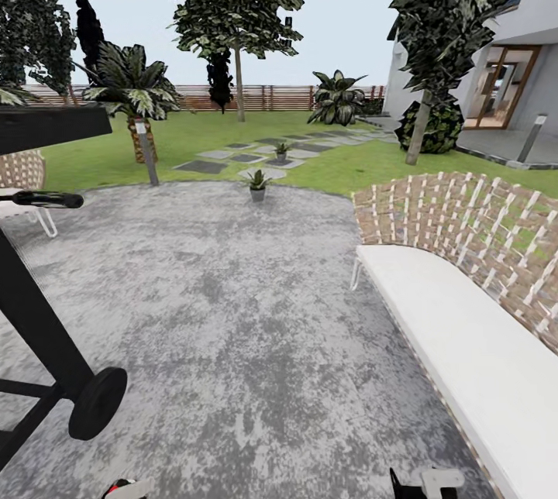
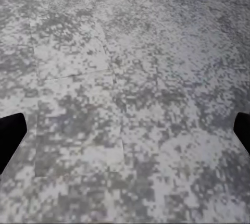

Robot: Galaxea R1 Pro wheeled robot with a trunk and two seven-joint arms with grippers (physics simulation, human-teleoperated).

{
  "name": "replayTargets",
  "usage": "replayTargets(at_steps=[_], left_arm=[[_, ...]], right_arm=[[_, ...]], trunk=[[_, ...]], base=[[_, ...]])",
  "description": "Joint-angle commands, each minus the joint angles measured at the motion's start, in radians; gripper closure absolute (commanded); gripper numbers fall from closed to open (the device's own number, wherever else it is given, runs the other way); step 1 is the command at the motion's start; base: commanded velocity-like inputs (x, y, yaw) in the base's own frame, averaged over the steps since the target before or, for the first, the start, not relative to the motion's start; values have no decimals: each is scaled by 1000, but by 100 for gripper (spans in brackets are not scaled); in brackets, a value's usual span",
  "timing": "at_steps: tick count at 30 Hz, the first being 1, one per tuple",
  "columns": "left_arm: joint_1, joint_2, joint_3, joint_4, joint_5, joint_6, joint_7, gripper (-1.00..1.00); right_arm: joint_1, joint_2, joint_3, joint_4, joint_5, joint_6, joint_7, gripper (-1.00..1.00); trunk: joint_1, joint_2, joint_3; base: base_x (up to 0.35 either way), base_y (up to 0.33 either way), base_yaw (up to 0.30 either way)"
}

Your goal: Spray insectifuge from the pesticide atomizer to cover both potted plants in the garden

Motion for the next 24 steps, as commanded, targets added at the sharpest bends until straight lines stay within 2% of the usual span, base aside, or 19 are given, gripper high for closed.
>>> replayTargets(at_steps=[1, 7, 24], left_arm=[[-1, 0, -1, 1, -6, -3, 7, 100], [-1, 0, -1, 2, -6, -3, 7, 100], [-1, 0, -1, 2, -6, -3, 7, 100]], right_arm=[[0, 0, 0, 1, 0, -3, -1, -100], [0, 0, 0, 2, 0, -3, -1, -100], [0, 1, 0, 2, 2, -3, 0, -100]], trunk=[[0, 0, 0], [0, 0, 2], [0, 0, 3]], base=[[337, 0, 93], [337, 0, 89], [337, 0, 3]])
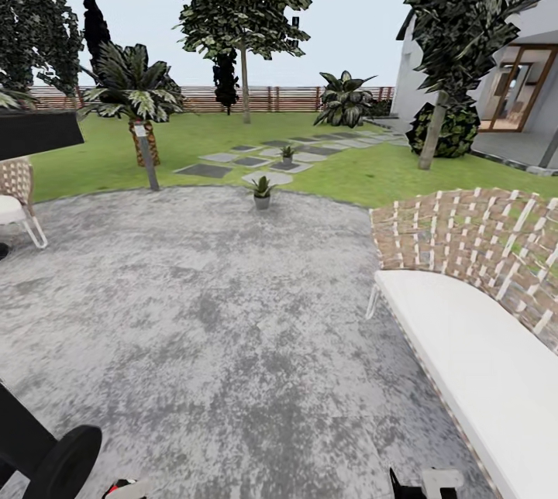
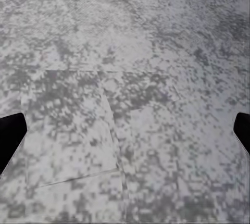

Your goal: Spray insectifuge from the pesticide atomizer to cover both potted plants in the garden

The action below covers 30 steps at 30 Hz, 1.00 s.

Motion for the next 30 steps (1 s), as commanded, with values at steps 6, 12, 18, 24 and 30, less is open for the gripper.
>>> replayTargets(at_steps=[6, 12, 18, 24, 30], left_arm=[[-1, 0, -1, 1, -6, -3, 7, 100], [-1, 0, -1, 1, -6, -3, 7, 100], [-1, 0, -1, 1, -6, -3, 7, 100], [-1, 0, -1, 1, -6, -3, 7, 100], [-1, 0, -1, 1, -6, -3, 7, 100]], right_arm=[[-1, 0, 0, 1, 1, -3, 0, -100], [-1, 0, 0, 1, 1, -3, 1, -100], [-1, 0, 1, 1, 2, -3, 1, -100], [-1, 0, 1, 1, 2, -3, 1, -100], [-1, 0, 2, 1, 3, -3, 1, -100]], trunk=[[0, 0, -1], [0, 0, -1], [0, 0, -1], [0, 0, -1], [0, 0, -1]], base=[[337, 39, 0], [337, 81, 0], [337, 84, 0], [337, 20, 0], [337, 1, 0]])
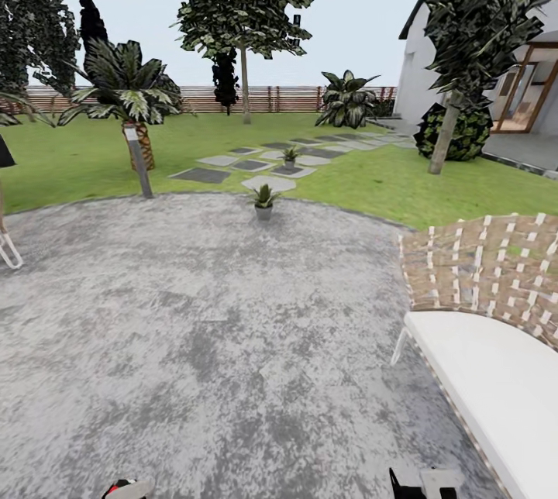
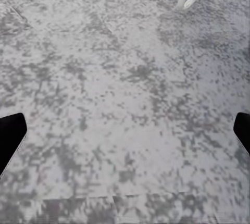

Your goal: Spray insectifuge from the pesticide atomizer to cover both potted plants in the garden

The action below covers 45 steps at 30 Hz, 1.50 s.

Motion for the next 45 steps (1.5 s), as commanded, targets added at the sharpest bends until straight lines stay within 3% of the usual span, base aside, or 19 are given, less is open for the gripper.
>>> replayTargets(at_steps=[1, 27, 45], left_arm=[[-1, 0, -1, 1, -6, -3, 7, 100], [-1, 0, -1, 1, -6, -3, 7, 100], [-1, 0, -1, 1, -6, -3, 7, 100]], right_arm=[[-1, 0, 0, 1, 1, -3, 0, -100], [-1, 0, 0, 1, 1, -3, 0, -100], [-1, -4, -1, 1, -1, -4, -2, -100]], trunk=[[0, 0, -1], [0, 0, -1], [0, 0, -1]], base=[[337, 0, 0], [337, 0, 0], [337, 0, 95]])
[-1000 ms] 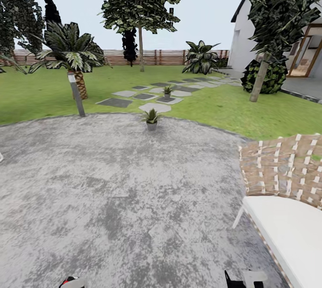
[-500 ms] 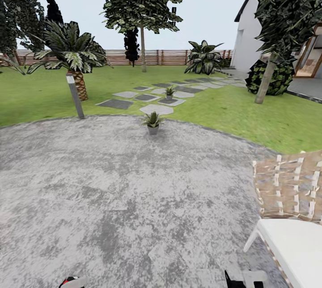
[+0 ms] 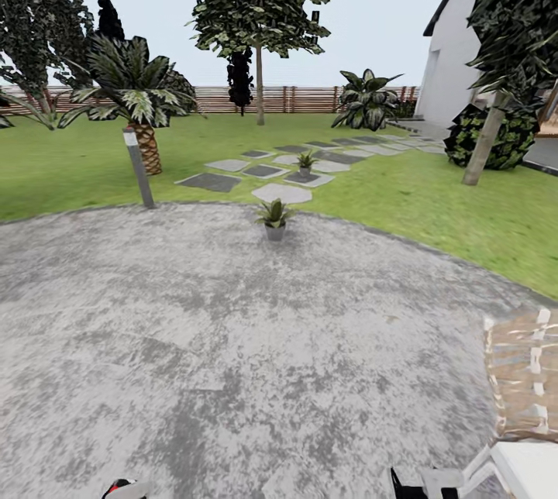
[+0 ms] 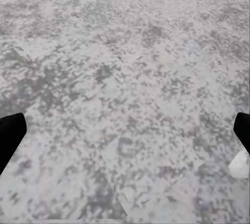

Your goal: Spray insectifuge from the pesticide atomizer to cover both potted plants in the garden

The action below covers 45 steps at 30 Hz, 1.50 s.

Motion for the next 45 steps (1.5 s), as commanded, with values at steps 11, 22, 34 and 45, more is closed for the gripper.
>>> replayTargets(at_steps=[11, 22, 34, 45], left_arm=[[-1, 0, -1, 1, -6, -3, 6, 100], [-1, 0, -1, 2, -6, -3, 6, 100], [-1, 0, -1, 2, -6, -3, 6, 100], [-1, 0, -1, 2, -6, -3, 6, 100]], right_arm=[[-1, -1, 0, 1, 1, -3, 1, -100], [-1, -1, 1, 1, 1, -2, 1, -100], [-1, 0, 2, 1, 2, -2, 1, -100], [-1, -1, 2, 1, 1, -2, 1, -100]], trunk=[[0, 0, -1], [0, 0, -1], [0, 0, -1], [0, 0, -1]], base=[[337, 0, 0], [337, 0, 0], [337, 0, 0], [336, 55, 0]])
